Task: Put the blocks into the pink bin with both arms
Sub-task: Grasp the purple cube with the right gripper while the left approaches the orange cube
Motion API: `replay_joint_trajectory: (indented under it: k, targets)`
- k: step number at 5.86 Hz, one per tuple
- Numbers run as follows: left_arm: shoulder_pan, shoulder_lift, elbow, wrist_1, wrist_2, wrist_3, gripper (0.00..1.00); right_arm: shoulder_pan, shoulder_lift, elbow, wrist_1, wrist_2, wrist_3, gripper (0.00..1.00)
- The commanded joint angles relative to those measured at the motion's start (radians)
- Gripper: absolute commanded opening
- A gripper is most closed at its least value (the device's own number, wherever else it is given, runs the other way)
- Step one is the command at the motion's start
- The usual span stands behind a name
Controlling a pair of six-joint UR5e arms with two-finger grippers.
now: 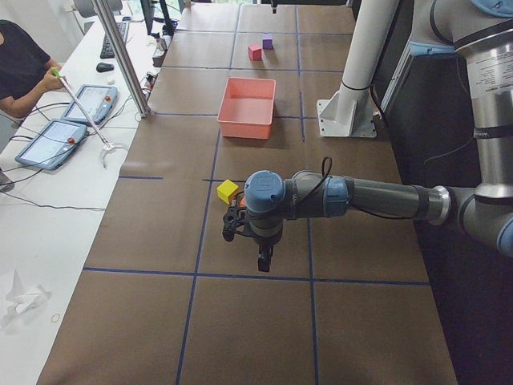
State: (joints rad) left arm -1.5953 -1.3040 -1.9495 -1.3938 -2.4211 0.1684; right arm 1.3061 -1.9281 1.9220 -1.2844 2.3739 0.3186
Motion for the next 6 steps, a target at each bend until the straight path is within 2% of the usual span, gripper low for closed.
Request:
replay_joint_trajectory:
  k: [1, 3, 6]
  targets:
    - [0.02, -0.015, -0.002, -0.002, -0.024, 0.0, 1.0, -0.124, 0.008, -0.021, 0.088, -0.069, 0.17, 1.0]
    - [0.061, -0.049, 0.001, -0.004, -0.058, -0.056, 1.0, -0.275, 0.06, -0.034, 0.089, -0.189, 0.322, 1.0]
    - [0.081, -0.057, 0.009, -0.045, -0.058, -0.096, 1.0, -0.347, 0.126, -0.112, 0.117, -0.193, 0.366, 1.0]
